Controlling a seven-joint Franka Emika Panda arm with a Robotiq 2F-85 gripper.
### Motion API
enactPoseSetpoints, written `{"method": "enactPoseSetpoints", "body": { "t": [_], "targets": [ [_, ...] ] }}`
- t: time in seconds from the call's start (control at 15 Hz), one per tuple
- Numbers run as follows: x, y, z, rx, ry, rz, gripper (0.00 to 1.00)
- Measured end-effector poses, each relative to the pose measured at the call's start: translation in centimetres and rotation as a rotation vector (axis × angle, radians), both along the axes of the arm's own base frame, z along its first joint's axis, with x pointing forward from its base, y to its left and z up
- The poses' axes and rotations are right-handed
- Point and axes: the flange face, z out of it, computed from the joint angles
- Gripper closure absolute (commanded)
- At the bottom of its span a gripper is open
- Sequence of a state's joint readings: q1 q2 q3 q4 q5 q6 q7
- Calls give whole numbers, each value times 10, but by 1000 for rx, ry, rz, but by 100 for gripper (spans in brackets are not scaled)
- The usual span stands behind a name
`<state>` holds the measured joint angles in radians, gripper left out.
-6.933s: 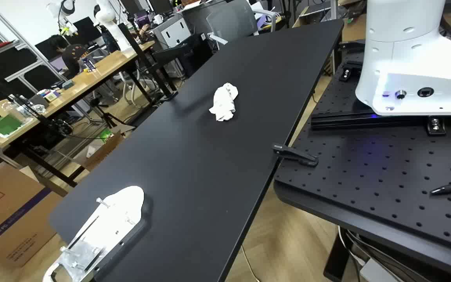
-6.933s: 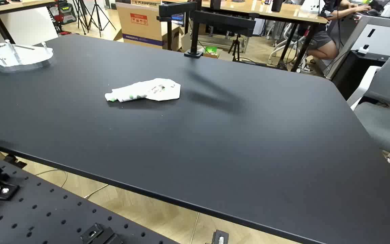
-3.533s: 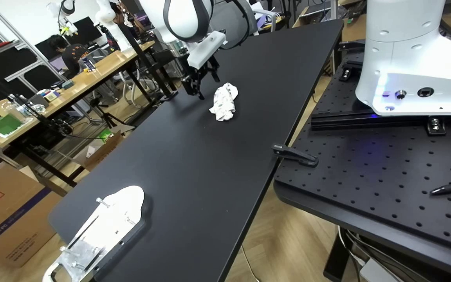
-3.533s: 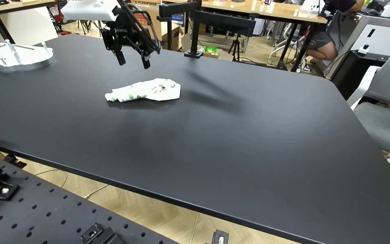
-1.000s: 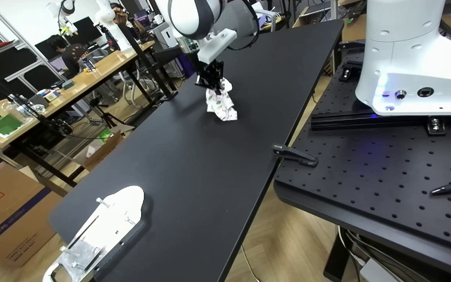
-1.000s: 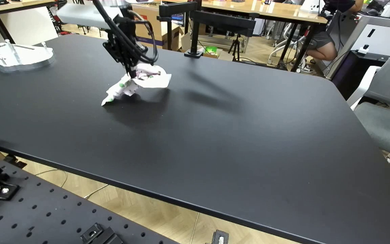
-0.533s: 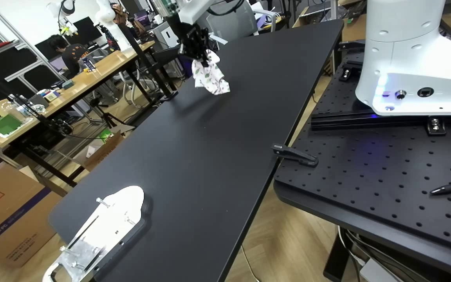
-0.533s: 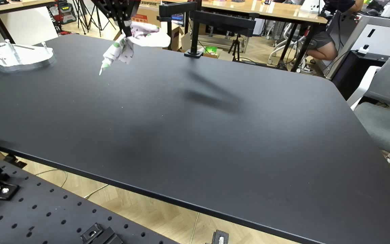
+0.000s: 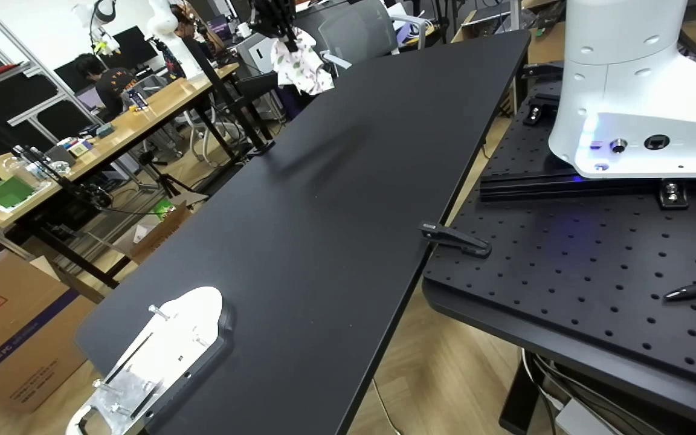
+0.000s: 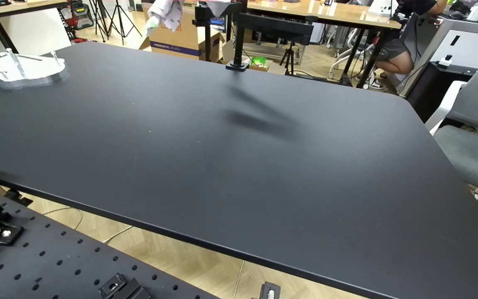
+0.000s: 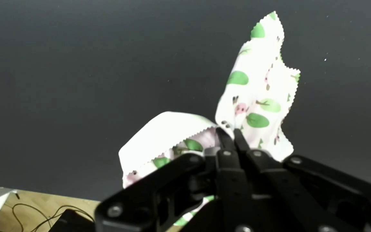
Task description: Hang the cloth on the stand
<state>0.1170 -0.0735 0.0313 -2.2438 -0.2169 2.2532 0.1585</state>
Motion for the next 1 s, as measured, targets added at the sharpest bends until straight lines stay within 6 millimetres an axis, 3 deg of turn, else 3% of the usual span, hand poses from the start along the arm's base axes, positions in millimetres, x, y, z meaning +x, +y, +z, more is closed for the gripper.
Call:
{"method": "enactPoseSetpoints", "body": {
  "t": [0.2, 0.4, 1.0],
  "targets": [
    [22, -13, 27, -6, -19, 9, 99],
    [45, -14, 31, -9, -15, 30, 99],
    [103, 0, -36, 2, 67, 83, 99]
  ]
}}
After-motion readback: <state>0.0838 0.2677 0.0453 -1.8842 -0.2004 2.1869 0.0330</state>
